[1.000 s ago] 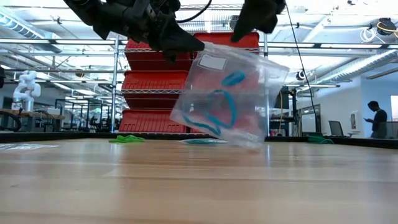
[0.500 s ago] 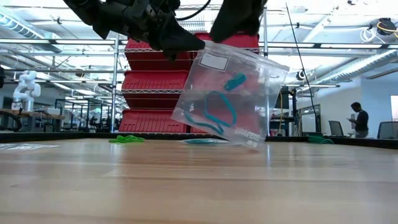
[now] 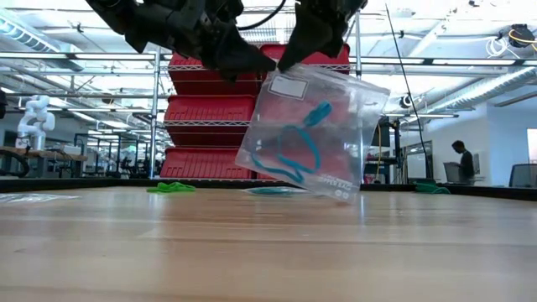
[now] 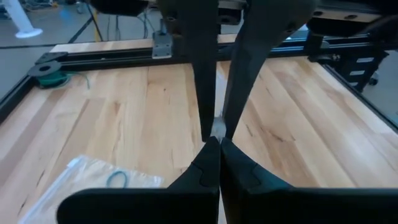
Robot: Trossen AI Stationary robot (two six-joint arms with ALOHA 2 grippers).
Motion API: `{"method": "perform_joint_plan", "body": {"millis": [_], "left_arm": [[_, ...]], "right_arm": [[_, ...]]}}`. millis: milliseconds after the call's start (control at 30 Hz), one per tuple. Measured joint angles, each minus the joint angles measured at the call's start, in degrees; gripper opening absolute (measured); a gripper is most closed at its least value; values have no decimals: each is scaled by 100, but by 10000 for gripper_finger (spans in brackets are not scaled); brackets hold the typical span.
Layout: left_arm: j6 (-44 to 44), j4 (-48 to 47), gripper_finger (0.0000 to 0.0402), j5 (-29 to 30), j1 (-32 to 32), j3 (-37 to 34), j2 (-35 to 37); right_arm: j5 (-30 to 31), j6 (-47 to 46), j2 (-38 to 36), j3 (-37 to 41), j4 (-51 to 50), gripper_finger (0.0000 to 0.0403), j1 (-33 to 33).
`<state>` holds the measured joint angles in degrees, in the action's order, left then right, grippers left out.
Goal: Sort rubber bands
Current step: Close the bottom right transparent zip lock bag with the blue rubber bands
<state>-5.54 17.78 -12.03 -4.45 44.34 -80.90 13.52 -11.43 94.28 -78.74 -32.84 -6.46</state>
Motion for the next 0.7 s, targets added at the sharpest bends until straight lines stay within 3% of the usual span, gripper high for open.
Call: {"method": "perform_joint_plan", "body": {"millis": [700], "left_arm": [[28,-53,0,207,-78,-2,-2]], "right_arm": [[203,-843,-7,-8,-1566,8,-385]]}}
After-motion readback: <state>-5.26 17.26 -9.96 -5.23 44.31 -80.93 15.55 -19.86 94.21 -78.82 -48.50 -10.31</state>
